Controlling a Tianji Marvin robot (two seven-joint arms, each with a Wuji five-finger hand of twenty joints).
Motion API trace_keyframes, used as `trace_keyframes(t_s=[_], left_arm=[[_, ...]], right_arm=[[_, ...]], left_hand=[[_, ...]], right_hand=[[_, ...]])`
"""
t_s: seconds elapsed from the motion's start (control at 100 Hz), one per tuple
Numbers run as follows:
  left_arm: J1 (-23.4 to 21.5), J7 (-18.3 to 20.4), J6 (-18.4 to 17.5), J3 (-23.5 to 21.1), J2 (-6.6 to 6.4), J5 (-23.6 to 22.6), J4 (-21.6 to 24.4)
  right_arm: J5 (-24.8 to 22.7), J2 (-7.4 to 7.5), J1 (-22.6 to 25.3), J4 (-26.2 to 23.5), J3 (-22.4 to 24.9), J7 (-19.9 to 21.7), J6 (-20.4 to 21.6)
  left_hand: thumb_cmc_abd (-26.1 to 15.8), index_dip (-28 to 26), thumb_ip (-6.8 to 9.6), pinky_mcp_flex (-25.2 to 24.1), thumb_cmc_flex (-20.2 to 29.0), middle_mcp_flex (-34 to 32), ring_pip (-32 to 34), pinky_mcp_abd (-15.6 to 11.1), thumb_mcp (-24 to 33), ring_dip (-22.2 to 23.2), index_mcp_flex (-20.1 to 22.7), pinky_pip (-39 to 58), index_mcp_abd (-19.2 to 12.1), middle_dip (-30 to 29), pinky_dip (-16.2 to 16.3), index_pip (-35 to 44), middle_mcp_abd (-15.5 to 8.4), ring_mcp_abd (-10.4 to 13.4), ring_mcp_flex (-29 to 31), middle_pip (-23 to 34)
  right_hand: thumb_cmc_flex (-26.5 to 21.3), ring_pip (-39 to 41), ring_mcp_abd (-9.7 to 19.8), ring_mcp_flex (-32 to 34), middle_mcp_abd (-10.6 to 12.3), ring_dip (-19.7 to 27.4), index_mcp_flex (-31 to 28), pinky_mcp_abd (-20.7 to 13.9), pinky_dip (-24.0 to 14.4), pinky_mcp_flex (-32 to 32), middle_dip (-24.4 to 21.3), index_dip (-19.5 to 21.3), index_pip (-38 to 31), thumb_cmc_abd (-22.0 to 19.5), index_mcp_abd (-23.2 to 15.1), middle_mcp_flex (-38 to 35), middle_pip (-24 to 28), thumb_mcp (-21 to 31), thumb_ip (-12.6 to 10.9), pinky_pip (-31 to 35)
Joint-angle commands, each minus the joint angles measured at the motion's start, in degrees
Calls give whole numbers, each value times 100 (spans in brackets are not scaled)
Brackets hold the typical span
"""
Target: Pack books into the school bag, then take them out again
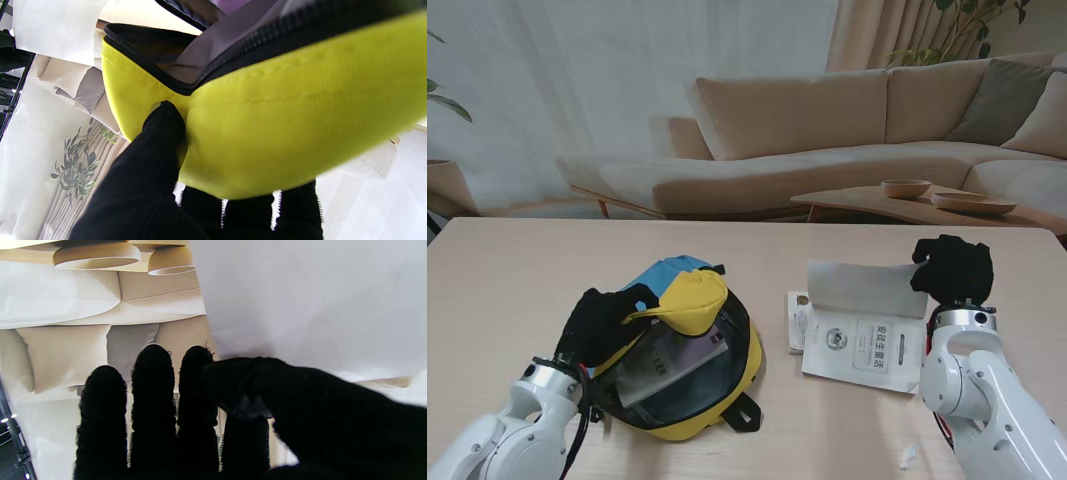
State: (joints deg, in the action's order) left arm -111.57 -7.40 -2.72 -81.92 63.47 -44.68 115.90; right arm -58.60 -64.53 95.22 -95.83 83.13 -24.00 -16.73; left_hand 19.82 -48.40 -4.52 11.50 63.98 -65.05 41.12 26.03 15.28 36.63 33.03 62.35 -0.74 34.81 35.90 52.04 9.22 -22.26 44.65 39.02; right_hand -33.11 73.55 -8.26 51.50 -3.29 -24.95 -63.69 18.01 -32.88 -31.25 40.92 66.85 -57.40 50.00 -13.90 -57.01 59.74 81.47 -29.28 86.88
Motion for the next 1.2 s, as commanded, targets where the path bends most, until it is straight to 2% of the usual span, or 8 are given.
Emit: trace_keyframes(t_s=[0.0,0.07,0.15,0.22,0.26,0.32,0.49,1.19], left_arm=[[-25,121,7,9,21,13,41],[-10,123,14,19,23,33,30],[1,124,23,29,23,41,24],[5,126,19,24,22,37,20],[7,118,14,21,24,38,15],[5,110,16,19,26,48,14],[-32,68,0,-30,36,60,24],[49,147,65,-154,41,149,89]], right_arm=[[10,-23,-8,28,61,51,-29],[52,-2,78,-55,137,237,97],[-94,122,391,-475,343,1257,318],[-324,248,608,-801,536,2137,700],[-421,289,657,-894,567,2392,857],[-489,310,671,-933,532,2438,994],[-178,251,564,-847,146,1860,1365],[602,184,-1018,-64,-3150,1961,892]], left_hand=[[-411,-306,57,-114,388,-154,129,167,-66,-40,-58,172,-364,82,-86,464,-158,-95,14,110],[-406,-307,56,-118,387,-164,126,167,-68,-40,-56,169,-356,84,-87,465,-149,-100,9,115],[-403,-305,57,-118,388,-168,127,168,-69,-39,-55,169,-361,84,-88,461,-155,-103,12,113],[-406,-308,58,-121,389,-166,126,171,-68,-39,-58,167,-354,83,-89,462,-147,-107,12,109],[-403,-310,59,-121,392,-164,125,171,-67,-39,-56,166,-357,84,-89,464,-148,-105,10,108],[-406,-310,57,-120,387,-161,125,167,-70,-38,-57,167,-360,84,-89,463,-149,-102,9,107],[-404,-305,59,-124,389,-165,122,170,-68,-38,-58,166,-351,86,-90,457,-149,-116,4,107],[-407,-281,56,-123,389,-158,131,177,-66,-33,-72,174,-326,92,-87,458,-145,-121,10,111]], right_hand=[[135,103,-3,53,72,-83,-116,12,-147,96,73,310,-538,-80,24,-31,78,18,97,247],[-187,-521,-42,-489,-76,-212,830,66,-89,409,-32,-661,223,275,47,542,-417,487,2309,-15],[882,-1925,407,-1759,2,-577,2491,-104,191,1208,-730,-2125,2250,-1271,873,2235,-1036,-701,1032,-668],[1410,-3425,562,-2786,129,-40,3862,-261,587,2040,-1538,-3437,3709,-1575,1277,3508,-1751,-2432,2830,-1529],[1500,-3953,623,-3097,127,143,4406,-318,632,2271,-1735,-3689,3986,-1861,1486,4052,-1916,-3628,3314,-1850],[1832,-4388,655,-3362,118,270,4808,-353,624,2456,-1921,-3858,4184,-2005,1618,4454,-2047,-4513,3379,-2159],[1771,-4493,591,-3113,171,280,4356,-220,566,2453,-2021,-3843,3878,-1960,1224,3911,-2016,-4420,3266,-2306],[1182,-4011,555,-2316,219,161,2557,-186,631,2018,-1731,-3908,1934,-1603,-582,2487,-1893,-2323,3629,-1961]])
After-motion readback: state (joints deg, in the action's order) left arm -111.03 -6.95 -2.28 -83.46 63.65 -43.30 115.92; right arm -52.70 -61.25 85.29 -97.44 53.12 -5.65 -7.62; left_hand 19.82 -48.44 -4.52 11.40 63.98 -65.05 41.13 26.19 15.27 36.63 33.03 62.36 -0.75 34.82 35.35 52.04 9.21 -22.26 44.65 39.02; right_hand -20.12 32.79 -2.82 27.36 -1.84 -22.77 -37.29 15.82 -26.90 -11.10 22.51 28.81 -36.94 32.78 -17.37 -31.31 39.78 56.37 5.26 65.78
